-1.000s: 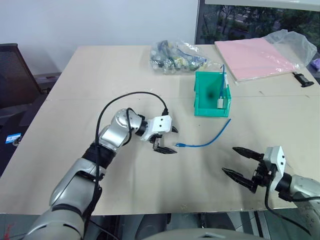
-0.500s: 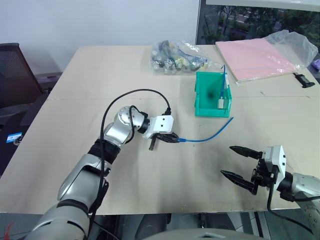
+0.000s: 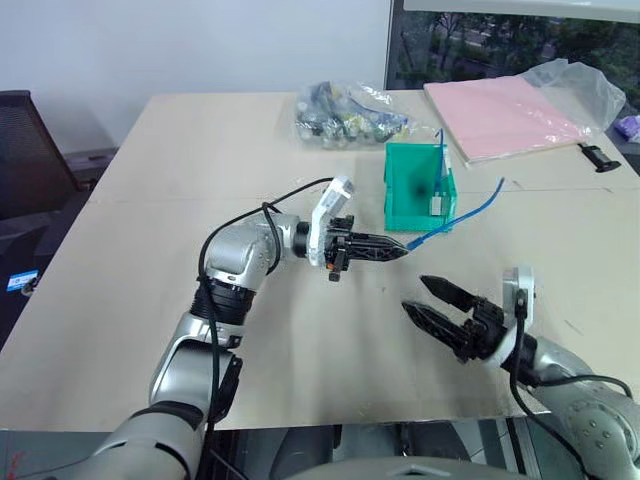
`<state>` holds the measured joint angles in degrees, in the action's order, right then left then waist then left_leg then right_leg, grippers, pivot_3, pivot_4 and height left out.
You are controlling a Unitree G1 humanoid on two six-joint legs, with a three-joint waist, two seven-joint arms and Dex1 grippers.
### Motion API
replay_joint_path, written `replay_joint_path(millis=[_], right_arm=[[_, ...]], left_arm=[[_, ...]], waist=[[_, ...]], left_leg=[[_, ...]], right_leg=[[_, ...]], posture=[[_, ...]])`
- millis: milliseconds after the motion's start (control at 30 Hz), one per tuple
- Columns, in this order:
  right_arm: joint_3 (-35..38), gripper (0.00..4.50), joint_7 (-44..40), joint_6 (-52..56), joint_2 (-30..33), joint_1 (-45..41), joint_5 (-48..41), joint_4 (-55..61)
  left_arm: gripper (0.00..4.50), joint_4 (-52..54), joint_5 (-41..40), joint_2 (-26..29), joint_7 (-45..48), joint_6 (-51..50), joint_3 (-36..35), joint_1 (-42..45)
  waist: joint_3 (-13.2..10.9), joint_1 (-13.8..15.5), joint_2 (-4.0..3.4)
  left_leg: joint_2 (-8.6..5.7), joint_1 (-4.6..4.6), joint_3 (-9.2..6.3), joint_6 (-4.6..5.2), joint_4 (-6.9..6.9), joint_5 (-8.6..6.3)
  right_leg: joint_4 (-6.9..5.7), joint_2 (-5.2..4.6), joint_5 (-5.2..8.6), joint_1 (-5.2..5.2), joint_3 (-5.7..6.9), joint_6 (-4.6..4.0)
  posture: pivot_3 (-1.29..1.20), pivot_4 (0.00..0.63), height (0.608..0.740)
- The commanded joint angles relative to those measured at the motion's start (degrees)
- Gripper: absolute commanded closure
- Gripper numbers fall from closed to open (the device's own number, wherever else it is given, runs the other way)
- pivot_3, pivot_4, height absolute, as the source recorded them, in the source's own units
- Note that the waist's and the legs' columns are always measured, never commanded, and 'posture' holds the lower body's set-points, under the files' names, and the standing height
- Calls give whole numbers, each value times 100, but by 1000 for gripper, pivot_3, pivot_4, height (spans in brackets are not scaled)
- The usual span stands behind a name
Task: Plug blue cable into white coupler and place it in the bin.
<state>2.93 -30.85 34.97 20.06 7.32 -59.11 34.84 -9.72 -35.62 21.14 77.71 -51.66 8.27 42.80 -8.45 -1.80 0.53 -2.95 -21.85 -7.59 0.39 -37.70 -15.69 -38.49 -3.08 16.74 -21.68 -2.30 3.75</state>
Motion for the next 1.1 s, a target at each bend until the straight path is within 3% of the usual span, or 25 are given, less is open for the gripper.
replay_joint_path(millis=[33,300,600,1100], right_arm=[[113,0,438,60,-205,-320,-677,208],[93,0,628,171,-81,-592,-1094,180],[85,4415,617,174,-57,-622,-1221,117],[113,4469,692,179,-75,-770,-1588,6]], left_arm=[[4468,255,-272,93,-11,-232,-120,11],[4468,173,-360,59,-138,-240,-133,83],[4500,267,-521,114,-175,-292,-97,-12],[4500,297,-471,268,-25,-148,148,-128]], waist=[[0,-6,0],[0,-7,0],[0,-20,0],[0,-24,0]], left_leg=[[0,1,0,0,0,0],[-2,-6,2,-23,0,13],[-2,-5,3,-20,1,11],[-1,-4,3,-19,2,11]], right_leg=[[0,0,0,0,0,0],[8,0,0,-4,-1,0],[7,0,0,-5,-3,0],[6,1,0,-6,-4,0]], posture=[[0,150,740],[0,150,740],[0,150,740],[0,150,740]])
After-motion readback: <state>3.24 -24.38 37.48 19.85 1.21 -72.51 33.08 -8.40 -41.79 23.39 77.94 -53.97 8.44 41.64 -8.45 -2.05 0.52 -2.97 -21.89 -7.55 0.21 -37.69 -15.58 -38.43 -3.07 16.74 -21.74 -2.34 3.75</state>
